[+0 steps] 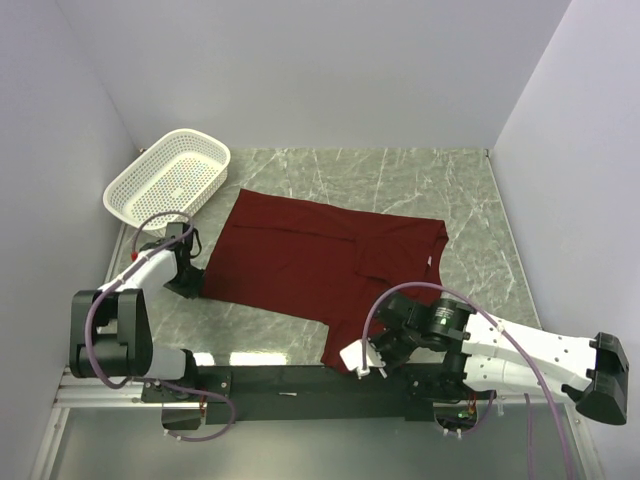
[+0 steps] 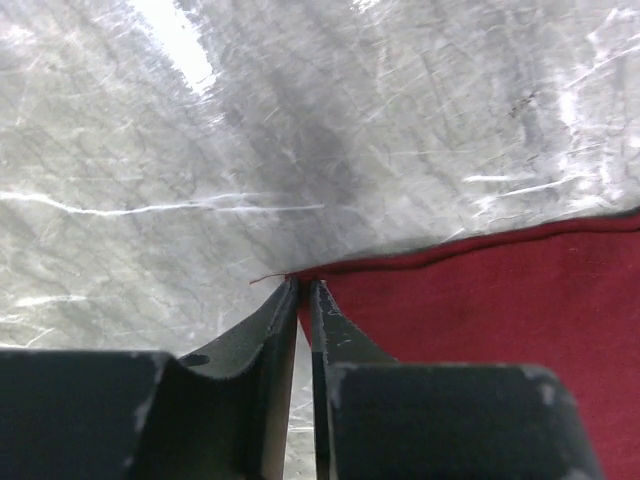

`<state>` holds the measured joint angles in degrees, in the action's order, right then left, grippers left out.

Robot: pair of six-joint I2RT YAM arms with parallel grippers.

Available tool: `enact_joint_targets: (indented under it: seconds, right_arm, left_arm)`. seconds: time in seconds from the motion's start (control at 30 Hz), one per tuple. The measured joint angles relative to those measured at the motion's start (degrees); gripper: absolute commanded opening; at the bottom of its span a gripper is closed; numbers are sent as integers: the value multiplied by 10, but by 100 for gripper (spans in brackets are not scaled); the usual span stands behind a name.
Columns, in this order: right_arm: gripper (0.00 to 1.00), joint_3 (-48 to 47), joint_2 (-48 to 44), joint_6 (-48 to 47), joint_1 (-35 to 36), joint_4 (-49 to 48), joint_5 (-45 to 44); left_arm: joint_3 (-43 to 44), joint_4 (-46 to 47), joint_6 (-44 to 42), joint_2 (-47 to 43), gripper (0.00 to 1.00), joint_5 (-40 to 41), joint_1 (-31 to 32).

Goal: Fold and stack the t-shirts
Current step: Fold the tshirt

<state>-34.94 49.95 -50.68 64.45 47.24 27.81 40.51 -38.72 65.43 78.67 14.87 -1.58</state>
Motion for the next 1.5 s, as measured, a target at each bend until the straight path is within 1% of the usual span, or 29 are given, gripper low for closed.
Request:
enact_joint_targets:
  seconds: [0.17, 0.3, 0.53, 0.63, 0.8, 0.97, 1.27, 1.37, 1.5]
  right_arm:
    - [0, 0, -16, 0, -25, 1, 1]
    - [0, -1, -35, 0, -46, 4, 2]
    - [0, -46, -64, 0, -101, 31, 10]
    - [0, -83, -78, 1, -139, 44, 17]
    - [0, -104, -105, 15, -212, 46, 10]
    - [0, -106, -123, 43, -293, 45, -22]
    - [0, -157, -129, 68, -403, 47, -63]
    - [0, -178, -132, 75, -431, 46, -74]
    - [0, -188, -135, 83, -448, 45, -81]
  left_arm:
    - [0, 8, -5, 4, 11, 0, -3]
    - [-4, 11, -18, -24, 0, -3, -5]
    - [-1, 9, -39, -137, 0, -20, -5]
    - [8, 4, -45, -154, 0, -27, -5]
    - [25, 4, -53, -140, 0, -42, -5]
    - [48, 12, -64, -102, 0, -56, -5]
    - [91, 28, -89, -47, 0, -71, -5]
    - [104, 34, -95, -31, 0, -78, -5]
    - [124, 42, -107, -7, 0, -86, -5]
